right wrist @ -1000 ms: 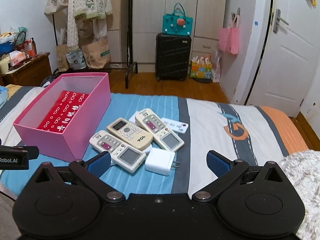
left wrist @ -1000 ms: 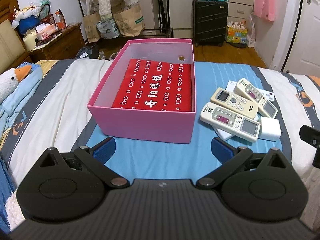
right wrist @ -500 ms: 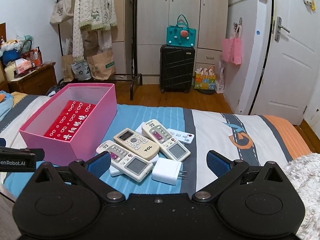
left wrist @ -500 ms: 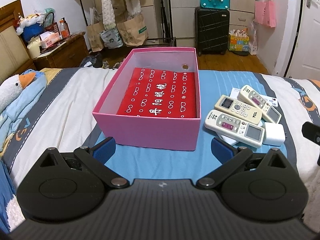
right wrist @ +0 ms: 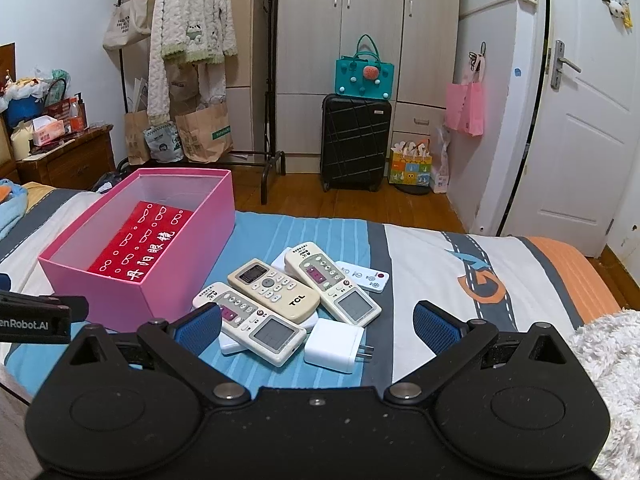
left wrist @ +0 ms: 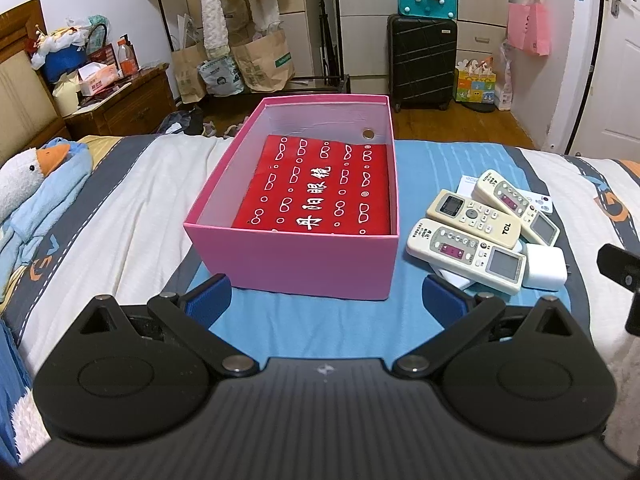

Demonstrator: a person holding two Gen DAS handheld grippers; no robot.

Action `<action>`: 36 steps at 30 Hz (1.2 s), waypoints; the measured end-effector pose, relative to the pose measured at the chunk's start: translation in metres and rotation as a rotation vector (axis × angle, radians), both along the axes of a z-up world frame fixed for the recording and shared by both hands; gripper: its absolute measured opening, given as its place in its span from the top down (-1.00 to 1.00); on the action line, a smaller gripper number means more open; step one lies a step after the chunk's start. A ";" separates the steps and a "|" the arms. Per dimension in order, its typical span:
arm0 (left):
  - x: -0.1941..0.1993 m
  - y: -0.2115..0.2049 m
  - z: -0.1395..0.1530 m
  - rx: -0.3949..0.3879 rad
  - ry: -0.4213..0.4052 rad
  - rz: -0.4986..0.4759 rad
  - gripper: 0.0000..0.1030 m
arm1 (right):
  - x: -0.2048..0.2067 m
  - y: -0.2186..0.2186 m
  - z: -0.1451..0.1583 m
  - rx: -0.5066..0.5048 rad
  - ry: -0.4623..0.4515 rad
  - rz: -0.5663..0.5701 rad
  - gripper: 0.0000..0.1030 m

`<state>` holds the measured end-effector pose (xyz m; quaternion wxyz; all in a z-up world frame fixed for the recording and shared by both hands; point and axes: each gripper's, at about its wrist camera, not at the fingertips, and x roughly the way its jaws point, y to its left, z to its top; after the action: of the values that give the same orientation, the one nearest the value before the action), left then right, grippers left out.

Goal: Organize rigid objects
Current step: 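Clamp the pink box wall with the left tool while the right tool approaches the remotes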

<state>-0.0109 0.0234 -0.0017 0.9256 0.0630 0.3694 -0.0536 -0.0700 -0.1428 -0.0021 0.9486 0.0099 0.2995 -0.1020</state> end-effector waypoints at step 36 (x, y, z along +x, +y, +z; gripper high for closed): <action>0.095 0.065 0.137 0.092 -0.041 -0.186 -0.98 | 0.088 0.001 0.060 -0.008 0.059 0.578 -0.76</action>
<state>0.0845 0.0882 0.1350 0.9200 0.1408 0.3450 -0.1211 0.0179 -0.1420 0.0584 0.9292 -0.0826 0.3171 0.1710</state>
